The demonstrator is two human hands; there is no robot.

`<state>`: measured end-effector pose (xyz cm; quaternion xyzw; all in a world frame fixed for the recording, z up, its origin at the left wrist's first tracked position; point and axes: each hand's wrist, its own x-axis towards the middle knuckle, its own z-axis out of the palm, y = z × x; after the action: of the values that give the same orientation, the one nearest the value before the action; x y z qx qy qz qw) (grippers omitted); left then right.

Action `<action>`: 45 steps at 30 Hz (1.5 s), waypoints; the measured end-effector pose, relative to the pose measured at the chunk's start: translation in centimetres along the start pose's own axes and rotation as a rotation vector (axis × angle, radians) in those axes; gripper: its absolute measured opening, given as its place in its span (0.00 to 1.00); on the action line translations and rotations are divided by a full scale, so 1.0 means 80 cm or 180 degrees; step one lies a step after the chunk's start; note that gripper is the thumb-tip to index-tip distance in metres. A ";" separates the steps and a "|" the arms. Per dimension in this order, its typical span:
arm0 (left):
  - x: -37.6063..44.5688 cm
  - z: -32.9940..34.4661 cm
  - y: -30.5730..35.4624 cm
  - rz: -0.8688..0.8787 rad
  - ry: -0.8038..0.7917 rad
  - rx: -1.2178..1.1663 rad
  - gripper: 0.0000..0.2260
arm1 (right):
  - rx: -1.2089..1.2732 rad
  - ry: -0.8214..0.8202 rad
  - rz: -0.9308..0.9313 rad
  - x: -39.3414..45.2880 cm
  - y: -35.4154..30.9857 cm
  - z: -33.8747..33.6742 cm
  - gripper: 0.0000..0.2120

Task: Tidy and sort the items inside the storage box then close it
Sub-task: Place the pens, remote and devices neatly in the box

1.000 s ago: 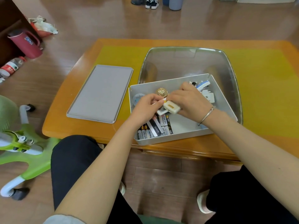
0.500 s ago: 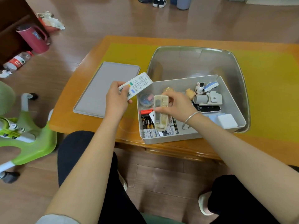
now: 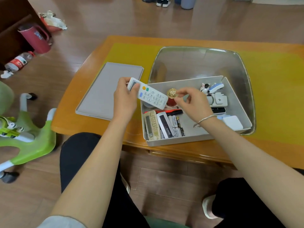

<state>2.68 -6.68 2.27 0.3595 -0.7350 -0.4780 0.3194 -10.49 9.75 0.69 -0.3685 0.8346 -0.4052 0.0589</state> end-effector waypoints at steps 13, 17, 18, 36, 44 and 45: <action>-0.025 0.093 0.042 -0.0009 -0.1005 -0.0211 0.09 | -0.0028 -0.0814 -0.0104 -0.015 0.020 -0.040 0.12; -0.026 0.101 0.038 -0.0030 -0.1651 0.0304 0.10 | 0.0555 -0.0663 0.0208 -0.013 0.039 -0.054 0.13; -0.030 0.104 0.036 0.0013 -0.1846 0.0390 0.09 | 0.0570 -0.0750 0.0210 -0.014 0.042 -0.055 0.13; -0.052 0.171 0.009 -0.0335 -0.2040 0.1592 0.11 | -0.0283 -0.0381 0.0844 -0.030 0.085 -0.088 0.07; -0.052 0.157 0.004 0.0480 -0.2307 0.2176 0.10 | -0.0986 -0.0758 0.0526 -0.030 0.080 -0.070 0.08; -0.050 0.152 0.003 0.0650 -0.2425 0.2259 0.11 | -0.1131 -0.0863 0.0452 -0.027 0.079 -0.067 0.08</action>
<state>-5.10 2.51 -2.15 0.1730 -0.9468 -0.2631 -0.0666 -14.59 17.11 -0.74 -0.3645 0.9011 -0.1936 0.1330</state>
